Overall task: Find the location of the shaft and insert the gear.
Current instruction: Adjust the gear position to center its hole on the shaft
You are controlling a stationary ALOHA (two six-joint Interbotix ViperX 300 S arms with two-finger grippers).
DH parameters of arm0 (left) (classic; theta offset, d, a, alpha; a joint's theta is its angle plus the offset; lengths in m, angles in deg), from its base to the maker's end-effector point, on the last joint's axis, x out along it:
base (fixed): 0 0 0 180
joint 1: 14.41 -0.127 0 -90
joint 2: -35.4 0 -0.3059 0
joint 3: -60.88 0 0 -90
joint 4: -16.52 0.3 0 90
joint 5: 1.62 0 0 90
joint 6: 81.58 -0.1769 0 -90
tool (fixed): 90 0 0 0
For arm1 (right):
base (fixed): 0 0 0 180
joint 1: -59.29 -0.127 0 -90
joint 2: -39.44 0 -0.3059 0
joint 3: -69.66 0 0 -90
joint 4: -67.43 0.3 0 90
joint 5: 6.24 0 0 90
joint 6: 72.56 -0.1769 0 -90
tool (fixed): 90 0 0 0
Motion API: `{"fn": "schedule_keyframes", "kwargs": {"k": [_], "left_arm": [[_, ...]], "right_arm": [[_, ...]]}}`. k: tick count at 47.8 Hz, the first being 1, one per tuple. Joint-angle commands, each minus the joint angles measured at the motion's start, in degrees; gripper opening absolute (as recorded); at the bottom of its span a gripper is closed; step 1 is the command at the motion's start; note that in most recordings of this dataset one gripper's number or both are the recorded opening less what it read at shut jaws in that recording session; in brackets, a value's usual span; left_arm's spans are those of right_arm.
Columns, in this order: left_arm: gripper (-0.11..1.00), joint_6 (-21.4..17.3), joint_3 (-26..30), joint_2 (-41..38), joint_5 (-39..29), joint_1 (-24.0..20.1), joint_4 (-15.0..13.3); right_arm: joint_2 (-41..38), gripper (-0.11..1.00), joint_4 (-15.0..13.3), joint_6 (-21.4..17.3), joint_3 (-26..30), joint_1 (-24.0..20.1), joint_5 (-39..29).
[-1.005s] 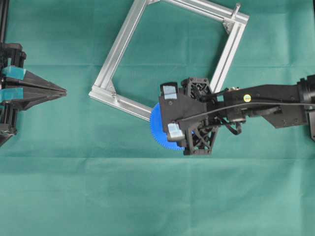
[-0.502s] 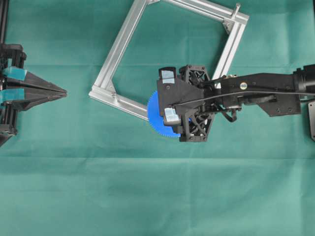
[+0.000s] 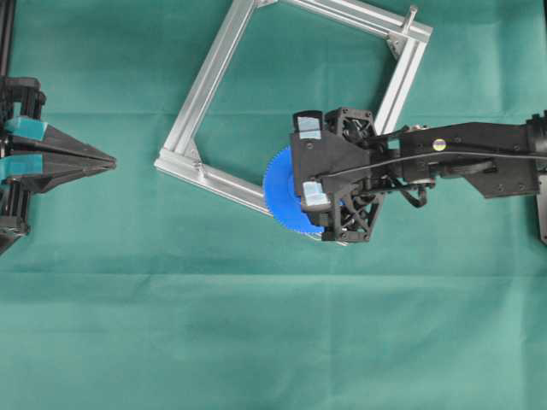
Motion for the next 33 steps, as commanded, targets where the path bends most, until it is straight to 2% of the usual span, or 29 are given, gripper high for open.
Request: {"fn": "schedule_keyframes", "kwargs": {"k": [1, 22, 33], "left_arm": [[0.0, 0.09, 1.05, -0.18, 0.26, -0.18, 0.0], [0.0, 0.18, 1.05, -0.18, 0.26, -0.18, 0.0], [0.0, 0.09, 1.05, -0.18, 0.18, -0.18, -0.09]], "right_arm": [[1.41, 0.68, 0.09, -0.18, -0.35, 0.26, 0.18], [1.85, 0.68, 1.49, -0.35, -1.41, -3.69, 2.37], [1.32, 0.68, 2.37, -2.64, -1.41, -5.63, 3.52]]}}
